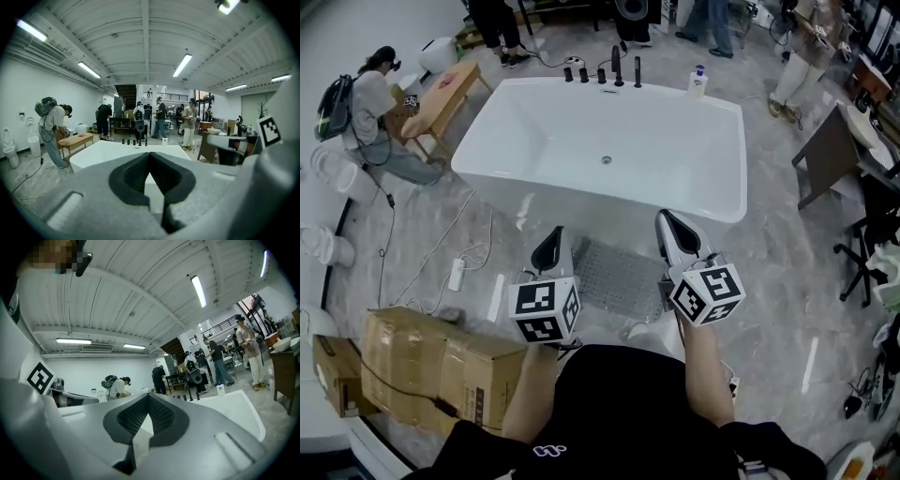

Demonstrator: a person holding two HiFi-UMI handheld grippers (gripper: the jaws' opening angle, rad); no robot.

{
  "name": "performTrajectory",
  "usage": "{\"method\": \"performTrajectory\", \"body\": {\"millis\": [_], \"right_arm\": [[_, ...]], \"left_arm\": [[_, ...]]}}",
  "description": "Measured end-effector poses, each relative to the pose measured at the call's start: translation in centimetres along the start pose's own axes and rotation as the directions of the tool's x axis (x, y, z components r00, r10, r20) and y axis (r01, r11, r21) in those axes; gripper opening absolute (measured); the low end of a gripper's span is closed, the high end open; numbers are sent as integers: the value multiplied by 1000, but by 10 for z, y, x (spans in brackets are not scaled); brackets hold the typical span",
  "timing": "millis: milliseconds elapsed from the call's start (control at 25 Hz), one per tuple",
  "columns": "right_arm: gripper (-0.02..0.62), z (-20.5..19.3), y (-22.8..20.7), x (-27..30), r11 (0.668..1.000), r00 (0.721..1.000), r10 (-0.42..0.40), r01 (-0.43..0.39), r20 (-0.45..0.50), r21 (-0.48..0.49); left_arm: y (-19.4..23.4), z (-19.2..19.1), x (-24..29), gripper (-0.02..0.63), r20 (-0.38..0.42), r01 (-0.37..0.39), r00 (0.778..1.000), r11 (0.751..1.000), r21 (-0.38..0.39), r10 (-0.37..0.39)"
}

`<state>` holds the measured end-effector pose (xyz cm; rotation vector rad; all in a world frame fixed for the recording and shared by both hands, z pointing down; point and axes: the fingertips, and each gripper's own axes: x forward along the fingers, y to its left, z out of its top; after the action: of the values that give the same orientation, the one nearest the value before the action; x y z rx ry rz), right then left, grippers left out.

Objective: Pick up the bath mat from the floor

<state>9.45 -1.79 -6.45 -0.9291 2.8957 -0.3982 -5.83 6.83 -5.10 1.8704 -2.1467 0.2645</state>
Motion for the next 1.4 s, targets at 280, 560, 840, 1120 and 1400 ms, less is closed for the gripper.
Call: {"method": "performTrajectory", "body": {"millis": [280, 560, 840, 1120, 1400], "right_arm": [[6, -11, -3, 13, 999, 999, -36, 37, -33, 26], [6, -30, 20, 50, 995, 993, -98, 99, -62, 15], [6, -45, 43, 86, 980, 977, -197, 197, -84, -11], [6, -76, 40, 107, 943, 932, -332, 333, -142, -16], [6, -100, 13, 85, 901, 881, -427, 433, -204, -15]], "left_arm": [[18, -5, 8, 3, -22, 6, 1000, 1000, -3, -6], [76, -11, 21, 3, -48, 42, 998, 999, -27, -43], [134, -27, 46, 3, -121, 116, 987, 992, 43, -110], [163, -52, 78, 3, -209, 241, 952, 968, 61, -224], [160, -81, 104, 3, -280, 310, 919, 947, 87, -276]]}}
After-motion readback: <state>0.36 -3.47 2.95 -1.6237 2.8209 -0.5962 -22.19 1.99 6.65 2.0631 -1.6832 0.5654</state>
